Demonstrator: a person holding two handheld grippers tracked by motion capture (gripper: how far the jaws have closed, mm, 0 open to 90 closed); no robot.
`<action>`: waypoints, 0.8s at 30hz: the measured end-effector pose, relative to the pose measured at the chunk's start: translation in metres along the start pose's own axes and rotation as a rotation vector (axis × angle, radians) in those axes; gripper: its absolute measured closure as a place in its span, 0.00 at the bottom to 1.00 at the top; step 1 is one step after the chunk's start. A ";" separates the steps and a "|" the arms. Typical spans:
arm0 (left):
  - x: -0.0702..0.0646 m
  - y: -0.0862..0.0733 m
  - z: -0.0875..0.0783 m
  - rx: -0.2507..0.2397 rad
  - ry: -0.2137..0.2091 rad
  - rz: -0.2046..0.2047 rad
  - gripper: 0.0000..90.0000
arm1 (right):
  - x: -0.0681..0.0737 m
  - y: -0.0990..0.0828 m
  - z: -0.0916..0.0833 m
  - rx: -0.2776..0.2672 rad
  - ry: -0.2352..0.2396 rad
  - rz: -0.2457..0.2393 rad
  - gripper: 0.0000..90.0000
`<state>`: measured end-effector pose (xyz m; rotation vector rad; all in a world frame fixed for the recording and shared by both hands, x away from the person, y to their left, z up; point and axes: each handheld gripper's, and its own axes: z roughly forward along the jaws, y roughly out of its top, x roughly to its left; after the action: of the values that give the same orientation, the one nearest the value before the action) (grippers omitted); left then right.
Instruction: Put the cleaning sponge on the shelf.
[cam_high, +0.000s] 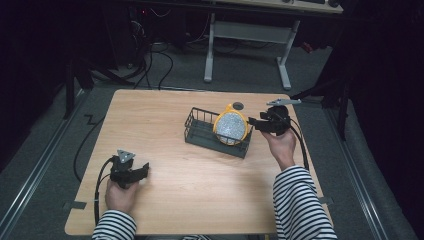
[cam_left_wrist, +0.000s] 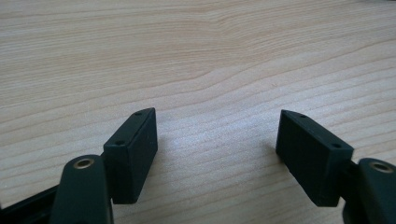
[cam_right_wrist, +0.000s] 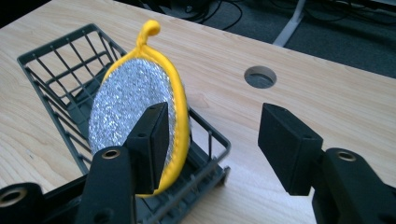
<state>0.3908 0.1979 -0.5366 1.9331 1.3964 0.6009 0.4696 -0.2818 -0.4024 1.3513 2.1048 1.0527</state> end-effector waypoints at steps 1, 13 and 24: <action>0.000 0.000 0.000 0.000 0.000 0.000 0.33 | -0.001 -0.002 -0.002 0.002 -0.003 0.001 0.49; 0.001 0.000 0.000 -0.003 -0.005 -0.006 0.33 | -0.015 -0.021 -0.033 -0.030 -0.047 0.045 0.47; 0.000 0.000 0.000 -0.001 -0.003 0.002 0.32 | -0.015 -0.034 -0.064 -0.072 -0.058 0.047 0.48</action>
<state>0.3908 0.1980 -0.5367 1.9348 1.3917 0.5988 0.4123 -0.3265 -0.3899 1.3861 1.9834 1.0845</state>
